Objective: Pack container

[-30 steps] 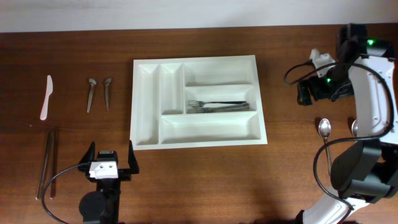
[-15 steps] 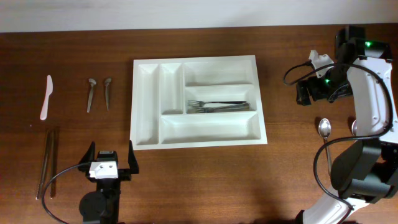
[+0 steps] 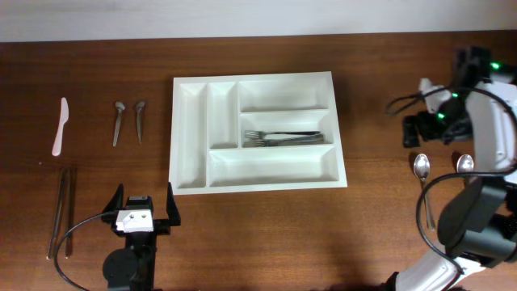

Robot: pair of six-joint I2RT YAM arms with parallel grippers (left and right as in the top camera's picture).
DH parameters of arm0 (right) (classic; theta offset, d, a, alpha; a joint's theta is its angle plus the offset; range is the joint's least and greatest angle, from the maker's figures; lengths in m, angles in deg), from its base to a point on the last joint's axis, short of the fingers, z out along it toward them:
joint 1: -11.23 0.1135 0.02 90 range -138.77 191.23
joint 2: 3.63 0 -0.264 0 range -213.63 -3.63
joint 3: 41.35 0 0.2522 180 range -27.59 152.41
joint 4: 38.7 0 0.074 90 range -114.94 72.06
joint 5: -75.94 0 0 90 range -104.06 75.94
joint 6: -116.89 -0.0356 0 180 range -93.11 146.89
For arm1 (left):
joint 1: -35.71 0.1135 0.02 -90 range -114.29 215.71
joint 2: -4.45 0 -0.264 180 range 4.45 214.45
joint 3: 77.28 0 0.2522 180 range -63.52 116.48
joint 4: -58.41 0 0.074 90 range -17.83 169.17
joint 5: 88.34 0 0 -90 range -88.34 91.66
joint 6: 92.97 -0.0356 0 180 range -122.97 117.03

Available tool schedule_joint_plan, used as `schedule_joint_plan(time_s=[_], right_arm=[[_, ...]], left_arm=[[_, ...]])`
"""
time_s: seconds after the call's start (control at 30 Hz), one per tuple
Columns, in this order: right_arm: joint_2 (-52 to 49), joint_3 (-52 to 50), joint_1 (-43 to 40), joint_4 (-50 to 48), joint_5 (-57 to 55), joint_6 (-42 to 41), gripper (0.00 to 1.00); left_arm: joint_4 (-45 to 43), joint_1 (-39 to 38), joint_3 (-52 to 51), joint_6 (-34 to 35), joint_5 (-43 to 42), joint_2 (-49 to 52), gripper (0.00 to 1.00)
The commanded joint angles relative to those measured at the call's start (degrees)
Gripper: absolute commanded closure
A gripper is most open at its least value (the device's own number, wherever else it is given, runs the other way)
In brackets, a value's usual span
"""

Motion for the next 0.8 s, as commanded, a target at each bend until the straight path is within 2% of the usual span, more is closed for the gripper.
schedule_joint_plan(time_s=[0.0,0.1,0.37,0.63,0.77], right_arm=[[-0.24,-1.31,-4.85,-0.13,5.05,4.61,0.01],[-0.24,-2.99,-8.17,-1.66,13.05,9.05,0.01],[-0.24,-11.85,-12.87,-7.98,12.07,9.33,0.01],[0.42,-11.85,-12.33,-6.27,10.93,9.27,0.01],[4.66,-11.85,-12.33,-4.09,11.08,8.81,0.01]], left_arm=[[0.20,0.37,-0.28,0.55,-0.04,-0.26,0.01],[0.20,0.37,-0.28,0.55,-0.04,-0.26,0.01],[0.20,0.37,-0.28,0.55,-0.04,-0.26,0.01],[0.20,0.37,-0.28,0.55,-0.04,-0.26,0.01],[0.20,0.37,-0.28,0.55,-0.04,-0.26,0.01]])
